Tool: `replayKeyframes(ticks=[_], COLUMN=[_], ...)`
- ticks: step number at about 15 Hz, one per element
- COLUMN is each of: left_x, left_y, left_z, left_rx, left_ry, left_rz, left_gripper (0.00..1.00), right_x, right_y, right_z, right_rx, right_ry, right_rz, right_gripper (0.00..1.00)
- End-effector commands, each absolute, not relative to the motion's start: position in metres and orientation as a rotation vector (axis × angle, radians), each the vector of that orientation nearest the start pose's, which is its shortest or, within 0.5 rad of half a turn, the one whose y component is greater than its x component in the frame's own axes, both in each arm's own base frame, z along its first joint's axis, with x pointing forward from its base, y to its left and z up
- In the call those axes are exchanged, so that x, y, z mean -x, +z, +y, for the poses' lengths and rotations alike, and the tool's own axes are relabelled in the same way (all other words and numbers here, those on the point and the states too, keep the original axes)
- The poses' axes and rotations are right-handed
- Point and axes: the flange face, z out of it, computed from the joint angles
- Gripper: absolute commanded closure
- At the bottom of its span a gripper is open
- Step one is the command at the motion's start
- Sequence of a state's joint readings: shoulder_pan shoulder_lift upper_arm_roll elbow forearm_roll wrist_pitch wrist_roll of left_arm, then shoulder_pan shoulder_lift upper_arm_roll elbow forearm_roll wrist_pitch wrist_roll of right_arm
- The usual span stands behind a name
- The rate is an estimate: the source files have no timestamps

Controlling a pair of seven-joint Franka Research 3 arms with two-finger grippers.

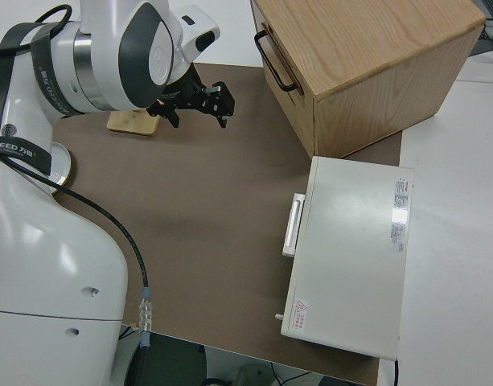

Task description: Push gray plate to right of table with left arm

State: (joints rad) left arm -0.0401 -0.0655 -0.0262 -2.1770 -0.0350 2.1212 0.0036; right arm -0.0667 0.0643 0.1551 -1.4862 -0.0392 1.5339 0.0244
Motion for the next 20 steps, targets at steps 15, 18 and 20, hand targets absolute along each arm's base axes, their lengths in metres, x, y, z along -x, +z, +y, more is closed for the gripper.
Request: replayKeyframes(ticks=[15, 18, 20], left_x=[-0.508, -0.505, -0.506], left_y=[0.327, 0.316, 0.312], left_z=[-0.045, -0.046, -0.046], left_rx=[3.201, 3.211, 3.210], left_ry=[-0.027, -0.036, -0.045], left_rz=[0.028, 0.002, -0.034], left_gripper=[0.00, 0.00, 0.00], right_x=[-0.566, -0.566, -0.566], right_y=[0.628, 0.628, 0.628], right_z=[0.043, 0.043, 0.043], right_rx=[3.164, 3.164, 3.164], right_ry=[0.028, 0.028, 0.028], right_rz=[-0.092, -0.092, -0.092], right_gripper=[0.017, 0.017, 0.017])
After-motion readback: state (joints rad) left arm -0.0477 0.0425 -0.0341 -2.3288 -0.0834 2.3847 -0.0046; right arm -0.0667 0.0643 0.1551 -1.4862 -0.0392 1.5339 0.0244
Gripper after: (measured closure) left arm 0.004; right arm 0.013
